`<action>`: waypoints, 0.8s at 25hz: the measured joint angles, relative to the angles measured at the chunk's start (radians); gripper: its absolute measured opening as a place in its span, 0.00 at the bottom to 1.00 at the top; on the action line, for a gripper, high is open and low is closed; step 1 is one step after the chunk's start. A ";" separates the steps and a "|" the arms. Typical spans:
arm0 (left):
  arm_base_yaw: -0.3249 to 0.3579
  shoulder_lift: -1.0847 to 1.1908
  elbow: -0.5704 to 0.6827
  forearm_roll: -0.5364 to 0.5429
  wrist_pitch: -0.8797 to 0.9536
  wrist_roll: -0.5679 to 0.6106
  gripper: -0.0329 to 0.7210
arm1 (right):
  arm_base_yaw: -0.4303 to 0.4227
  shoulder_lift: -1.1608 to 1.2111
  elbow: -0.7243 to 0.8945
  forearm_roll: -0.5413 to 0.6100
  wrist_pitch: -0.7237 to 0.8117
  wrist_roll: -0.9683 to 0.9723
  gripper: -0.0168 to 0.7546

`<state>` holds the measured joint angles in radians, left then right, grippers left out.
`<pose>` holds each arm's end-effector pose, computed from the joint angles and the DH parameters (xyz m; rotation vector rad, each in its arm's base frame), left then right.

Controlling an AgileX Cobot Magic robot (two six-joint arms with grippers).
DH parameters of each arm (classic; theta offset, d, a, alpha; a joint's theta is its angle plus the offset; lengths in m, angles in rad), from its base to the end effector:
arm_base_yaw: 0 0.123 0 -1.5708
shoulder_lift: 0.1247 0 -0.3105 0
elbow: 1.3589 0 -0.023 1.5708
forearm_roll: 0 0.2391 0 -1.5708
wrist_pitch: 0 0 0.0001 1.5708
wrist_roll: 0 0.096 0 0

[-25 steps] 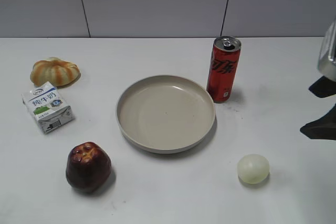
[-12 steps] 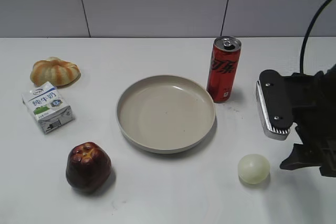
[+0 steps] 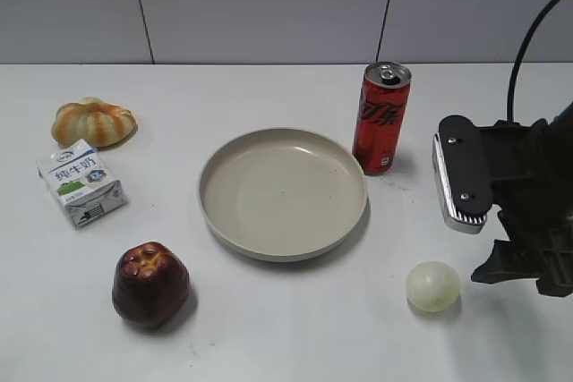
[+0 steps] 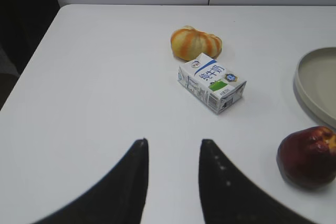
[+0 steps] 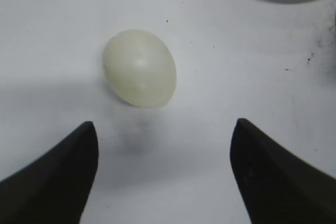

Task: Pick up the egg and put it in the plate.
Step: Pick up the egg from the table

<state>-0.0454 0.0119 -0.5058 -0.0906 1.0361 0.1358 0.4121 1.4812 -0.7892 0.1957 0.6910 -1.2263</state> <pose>-0.0347 -0.0059 0.2738 0.1855 2.0144 -0.0509 0.2218 0.1100 0.2248 -1.9356 2.0681 0.0347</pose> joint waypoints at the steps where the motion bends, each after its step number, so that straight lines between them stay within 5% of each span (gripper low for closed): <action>1: 0.000 0.000 0.000 0.000 0.000 0.000 0.36 | 0.000 0.000 -0.001 -0.002 0.000 0.000 0.79; 20: 0.000 0.000 0.000 0.000 0.000 0.000 0.36 | 0.112 0.120 -0.002 -0.095 -0.090 0.001 0.79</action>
<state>-0.0454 0.0119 -0.5058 -0.0906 1.0361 0.1358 0.5237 1.6010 -0.7907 0.1008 0.6013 -1.2252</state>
